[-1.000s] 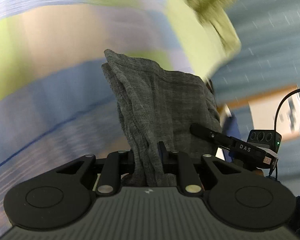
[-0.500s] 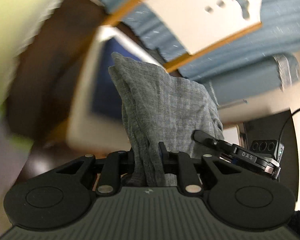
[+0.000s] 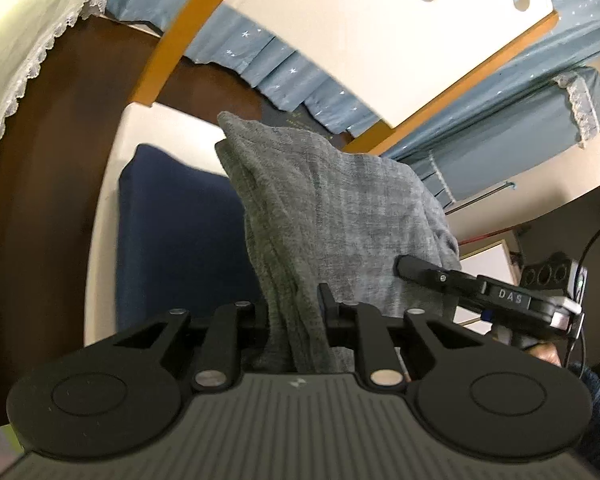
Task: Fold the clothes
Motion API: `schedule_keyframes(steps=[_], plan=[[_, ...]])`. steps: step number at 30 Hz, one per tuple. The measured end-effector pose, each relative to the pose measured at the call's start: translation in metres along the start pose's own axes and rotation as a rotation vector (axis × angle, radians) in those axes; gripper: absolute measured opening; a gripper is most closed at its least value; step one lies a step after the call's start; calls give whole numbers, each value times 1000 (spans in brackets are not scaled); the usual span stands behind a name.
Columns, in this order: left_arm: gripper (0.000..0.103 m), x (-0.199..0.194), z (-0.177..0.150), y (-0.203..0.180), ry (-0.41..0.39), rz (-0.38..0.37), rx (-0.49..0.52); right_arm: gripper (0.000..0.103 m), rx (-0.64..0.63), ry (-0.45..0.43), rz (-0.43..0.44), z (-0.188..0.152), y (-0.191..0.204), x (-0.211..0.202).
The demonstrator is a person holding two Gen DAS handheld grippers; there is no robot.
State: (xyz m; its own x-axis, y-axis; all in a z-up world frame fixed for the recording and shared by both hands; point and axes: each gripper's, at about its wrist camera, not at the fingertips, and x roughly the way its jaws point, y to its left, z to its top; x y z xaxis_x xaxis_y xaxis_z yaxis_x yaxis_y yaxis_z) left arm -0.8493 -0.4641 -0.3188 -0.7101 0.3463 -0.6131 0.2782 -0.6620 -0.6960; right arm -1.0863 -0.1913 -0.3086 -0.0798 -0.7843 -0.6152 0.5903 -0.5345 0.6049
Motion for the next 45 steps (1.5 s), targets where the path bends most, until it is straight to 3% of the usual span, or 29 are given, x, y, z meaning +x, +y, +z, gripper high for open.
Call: schedule_keyframes(steps=[10,19,22,27,29,32,33,35,39,42,45], plan=[[25,12,-6,22,42,5,41,13,2,22,-45,-24,-1,13],[26,15,4,28,33,-36,81,13,5,16,-51,-23,0,9],[39,27,7,33,71,35,101,24,5,50,-110,-26,-4,17],[44,1,10,28,35,113,173,43,91,14,-167,-29,-12,5],[49,-22,13,33,12,210,171,43,145,-33,-213,-32,-19,-15],[46,-42,18,31,-21,356,178,43,165,-56,-360,-38,-27,-36],[46,-45,20,25,-30,366,200,44,161,-77,-396,-41,-29,-46],[46,-47,21,9,-57,351,247,43,186,-109,-386,-43,-32,-56],[47,-22,20,-28,-54,241,328,43,265,-180,-305,-43,-41,-64],[47,-2,19,-35,-40,234,363,43,314,-219,-288,-38,-50,-61],[47,19,20,-29,-41,233,337,42,341,-234,-263,-26,-63,-47]])
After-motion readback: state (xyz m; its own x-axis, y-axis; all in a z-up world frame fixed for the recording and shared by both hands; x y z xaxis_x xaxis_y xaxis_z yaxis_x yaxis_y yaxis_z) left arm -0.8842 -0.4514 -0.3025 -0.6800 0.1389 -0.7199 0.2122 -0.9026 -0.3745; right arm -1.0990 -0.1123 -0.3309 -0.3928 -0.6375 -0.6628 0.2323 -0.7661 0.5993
